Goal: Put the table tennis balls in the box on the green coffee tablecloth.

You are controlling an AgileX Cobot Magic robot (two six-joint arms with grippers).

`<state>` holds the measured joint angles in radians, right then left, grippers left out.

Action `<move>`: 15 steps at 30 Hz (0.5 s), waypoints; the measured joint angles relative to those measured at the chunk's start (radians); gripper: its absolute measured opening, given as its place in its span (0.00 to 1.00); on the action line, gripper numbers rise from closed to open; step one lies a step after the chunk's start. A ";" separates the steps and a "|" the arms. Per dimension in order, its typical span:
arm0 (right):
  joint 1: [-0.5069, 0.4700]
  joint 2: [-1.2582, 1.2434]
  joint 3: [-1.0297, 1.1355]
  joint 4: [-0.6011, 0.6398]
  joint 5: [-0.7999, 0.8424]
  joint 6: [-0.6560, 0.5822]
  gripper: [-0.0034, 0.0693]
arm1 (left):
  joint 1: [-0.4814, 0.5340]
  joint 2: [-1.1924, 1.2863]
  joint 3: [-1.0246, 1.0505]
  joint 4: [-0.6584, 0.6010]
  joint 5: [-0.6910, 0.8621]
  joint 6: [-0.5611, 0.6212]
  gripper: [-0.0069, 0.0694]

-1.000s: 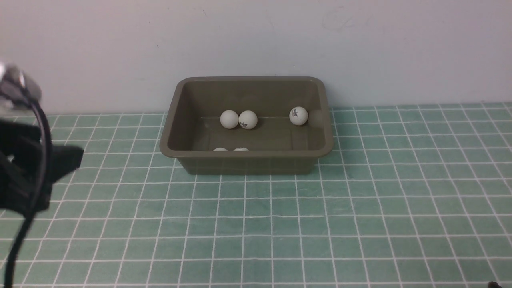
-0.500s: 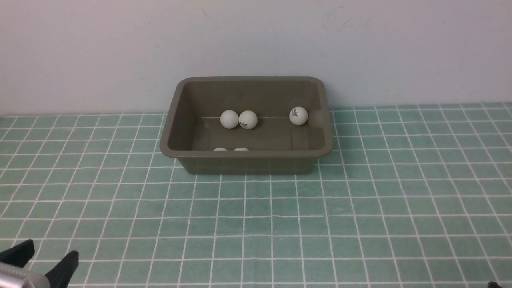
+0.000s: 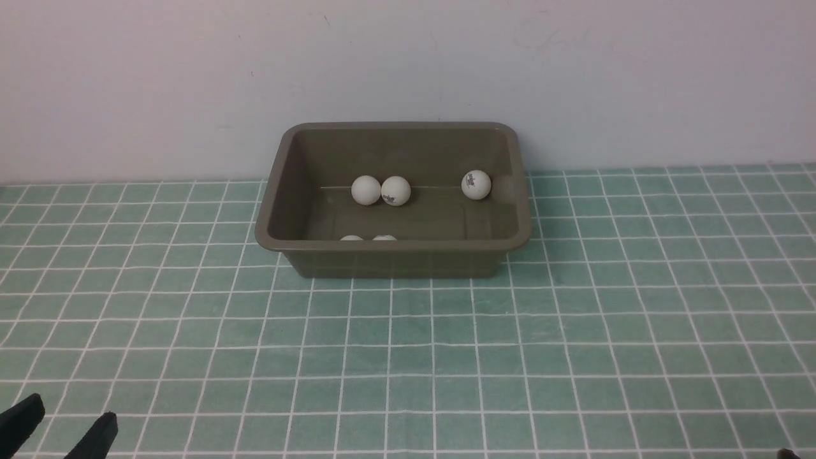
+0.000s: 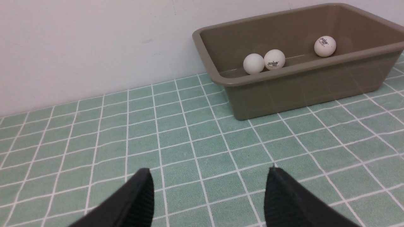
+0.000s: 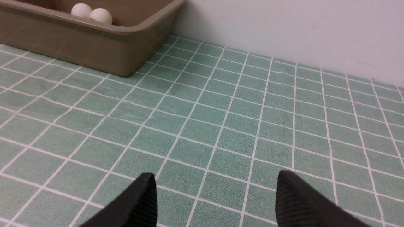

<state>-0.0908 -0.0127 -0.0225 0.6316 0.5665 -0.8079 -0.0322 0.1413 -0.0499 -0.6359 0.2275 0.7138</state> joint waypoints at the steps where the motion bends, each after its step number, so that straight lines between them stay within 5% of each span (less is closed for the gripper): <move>1: 0.000 0.000 0.000 0.000 0.000 0.002 0.68 | 0.000 -0.001 0.000 0.000 0.000 0.000 0.65; 9: 0.000 0.000 0.000 0.000 0.000 0.003 0.68 | 0.000 -0.001 0.015 0.019 0.000 -0.012 0.65; 15: 0.000 0.000 0.000 0.000 0.000 0.003 0.68 | 0.000 -0.061 0.054 0.291 0.011 -0.294 0.65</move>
<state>-0.0908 -0.0127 -0.0225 0.6316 0.5665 -0.8045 -0.0322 0.0799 0.0040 -0.3453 0.2380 0.4202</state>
